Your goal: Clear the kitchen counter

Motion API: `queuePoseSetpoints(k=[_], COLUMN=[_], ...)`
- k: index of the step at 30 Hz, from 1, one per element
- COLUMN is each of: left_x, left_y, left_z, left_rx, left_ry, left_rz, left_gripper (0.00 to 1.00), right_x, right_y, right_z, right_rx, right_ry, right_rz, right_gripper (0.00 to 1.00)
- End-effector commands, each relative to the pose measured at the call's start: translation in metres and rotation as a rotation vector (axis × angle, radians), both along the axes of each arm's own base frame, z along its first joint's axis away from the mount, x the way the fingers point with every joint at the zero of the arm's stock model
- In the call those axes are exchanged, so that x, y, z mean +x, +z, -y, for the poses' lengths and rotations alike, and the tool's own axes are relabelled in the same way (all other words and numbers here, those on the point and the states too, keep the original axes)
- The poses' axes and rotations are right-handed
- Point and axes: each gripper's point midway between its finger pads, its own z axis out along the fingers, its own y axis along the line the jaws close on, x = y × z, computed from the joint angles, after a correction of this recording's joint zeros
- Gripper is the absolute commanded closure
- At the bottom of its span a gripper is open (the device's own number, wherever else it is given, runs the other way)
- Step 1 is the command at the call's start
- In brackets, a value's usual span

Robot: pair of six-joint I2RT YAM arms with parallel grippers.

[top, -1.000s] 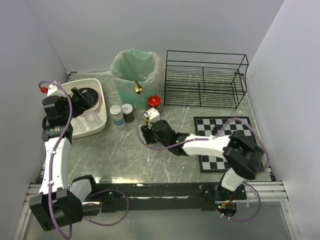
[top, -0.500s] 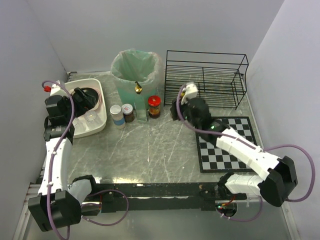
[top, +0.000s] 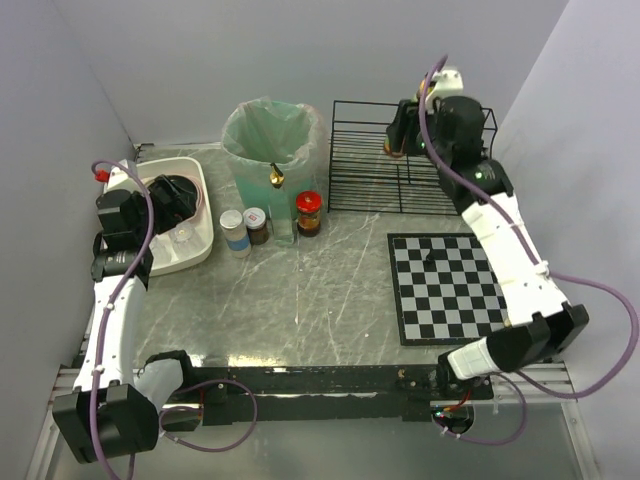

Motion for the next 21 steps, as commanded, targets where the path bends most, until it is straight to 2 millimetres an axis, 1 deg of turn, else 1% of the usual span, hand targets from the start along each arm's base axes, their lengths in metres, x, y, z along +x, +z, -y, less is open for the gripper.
queuePoseSetpoints(k=[1, 3, 5, 9, 10, 13, 18, 19, 21], left_x=[-0.001, 0.0, 0.0, 0.001, 0.001, 0.002, 0.003, 0.003, 0.002], left_y=[0.016, 0.016, 0.015, 0.013, 0.012, 0.011, 0.01, 0.01, 0.011], left_z=[0.002, 0.003, 0.004, 0.008, 0.008, 0.01, 0.015, 0.016, 0.016], left_rx=[0.024, 0.026, 0.024, 0.024, 0.023, 0.017, 0.008, 0.008, 0.009], left_ry=[-0.011, -0.013, -0.019, -0.031, -0.031, -0.042, -0.062, -0.064, -0.065], left_rz=[0.042, 0.044, 0.041, 0.035, 0.032, 0.027, 0.021, 0.021, 0.024], left_gripper=[0.01, 0.01, 0.01, 0.0, 0.01, 0.01, 0.01, 0.01, 0.01], right_x=[0.035, 0.055, 0.078, 0.11, 0.118, 0.132, 0.146, 0.147, 0.149], right_y=[0.03, 0.024, 0.01, -0.015, -0.021, -0.038, -0.058, -0.064, -0.068], right_z=[0.03, 0.042, 0.053, 0.08, 0.089, 0.112, 0.149, 0.154, 0.16], right_rx=[0.01, 0.018, 0.028, 0.048, 0.046, 0.042, 0.009, -0.002, -0.017], right_ry=[-0.092, -0.132, -0.174, -0.28, -0.309, -0.364, -0.441, -0.452, -0.467], right_rz=[0.061, 0.057, 0.052, 0.033, 0.037, 0.038, 0.04, 0.037, 0.052], right_gripper=[1.0, 1.0, 1.0, 1.0, 1.0, 1.0, 1.0, 1.0, 1.0])
